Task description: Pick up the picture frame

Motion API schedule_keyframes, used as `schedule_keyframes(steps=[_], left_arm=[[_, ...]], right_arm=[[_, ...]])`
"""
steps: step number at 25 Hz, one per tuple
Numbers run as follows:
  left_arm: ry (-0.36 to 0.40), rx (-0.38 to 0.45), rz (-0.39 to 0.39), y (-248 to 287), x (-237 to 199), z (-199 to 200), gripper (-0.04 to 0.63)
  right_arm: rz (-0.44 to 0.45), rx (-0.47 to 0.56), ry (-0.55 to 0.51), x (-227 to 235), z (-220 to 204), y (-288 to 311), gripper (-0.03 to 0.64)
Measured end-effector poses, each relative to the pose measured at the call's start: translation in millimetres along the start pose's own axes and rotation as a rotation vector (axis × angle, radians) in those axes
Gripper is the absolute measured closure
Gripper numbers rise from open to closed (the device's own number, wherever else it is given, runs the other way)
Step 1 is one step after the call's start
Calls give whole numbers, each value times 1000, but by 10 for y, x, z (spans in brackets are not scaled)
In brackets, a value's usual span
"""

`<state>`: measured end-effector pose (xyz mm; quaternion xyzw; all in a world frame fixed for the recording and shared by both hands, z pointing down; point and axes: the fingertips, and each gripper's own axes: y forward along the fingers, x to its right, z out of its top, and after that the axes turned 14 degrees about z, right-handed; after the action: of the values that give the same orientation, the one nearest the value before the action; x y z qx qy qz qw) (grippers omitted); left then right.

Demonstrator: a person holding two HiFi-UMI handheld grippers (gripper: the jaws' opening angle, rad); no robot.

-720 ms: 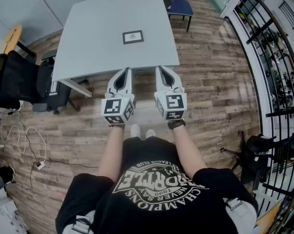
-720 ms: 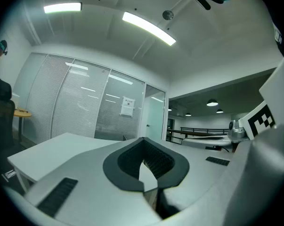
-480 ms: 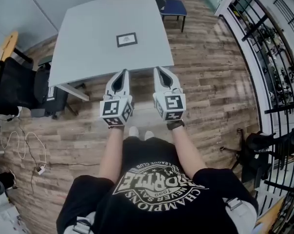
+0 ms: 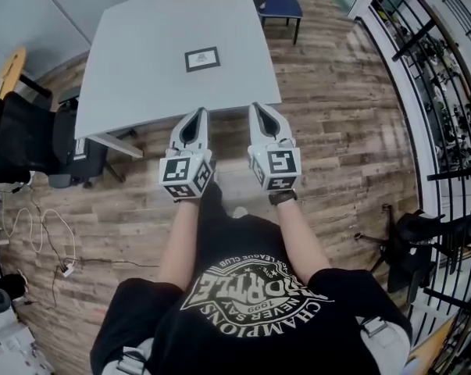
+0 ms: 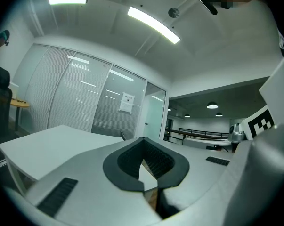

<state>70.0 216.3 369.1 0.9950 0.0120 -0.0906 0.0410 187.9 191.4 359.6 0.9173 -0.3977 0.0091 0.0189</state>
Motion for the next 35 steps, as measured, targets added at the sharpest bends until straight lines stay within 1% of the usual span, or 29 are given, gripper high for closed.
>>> schedule_keyframes(steps=[2, 5, 8, 10, 13, 17, 21, 25, 28, 32, 35], left_arm=[[8, -9, -5, 135, -44, -44, 591], [17, -19, -11, 475, -187, -56, 591], [13, -24, -14, 907, -404, -40, 591], [4, -29, -31, 1203, -492, -19, 591], [-6, -32, -54, 1659, -624, 65, 591], [-16, -37, -67, 2251, -912, 168, 591], [-27, -49, -67, 2718, -1238, 205, 591], [-33, -58, -71, 3092, -1568, 260, 591], [-40, -68, -83, 3324, -1722, 261, 591], [-41, -97, -112, 3565, -1822, 191, 591], [-51, -129, -117, 3664, -1886, 73, 591]], right_arm=[[-10, -6, 19, 99, -95, 106, 620], [-18, -9, 35, 261, -166, 402, 620], [-11, -13, 37, 403, -201, 839, 620], [-16, -25, 32, 524, -211, 1119, 620], [-17, -35, 18, 686, -159, 1559, 620], [-2, -48, 7, 819, -135, 2220, 620], [15, -66, 12, 909, -193, 2831, 620], [9, -81, 10, 1005, -220, 3355, 620], [-18, -91, 10, 1137, -239, 3602, 620], [-50, -114, 23, 1306, -351, 3793, 619], [-51, -154, 33, 1374, -498, 3853, 619]])
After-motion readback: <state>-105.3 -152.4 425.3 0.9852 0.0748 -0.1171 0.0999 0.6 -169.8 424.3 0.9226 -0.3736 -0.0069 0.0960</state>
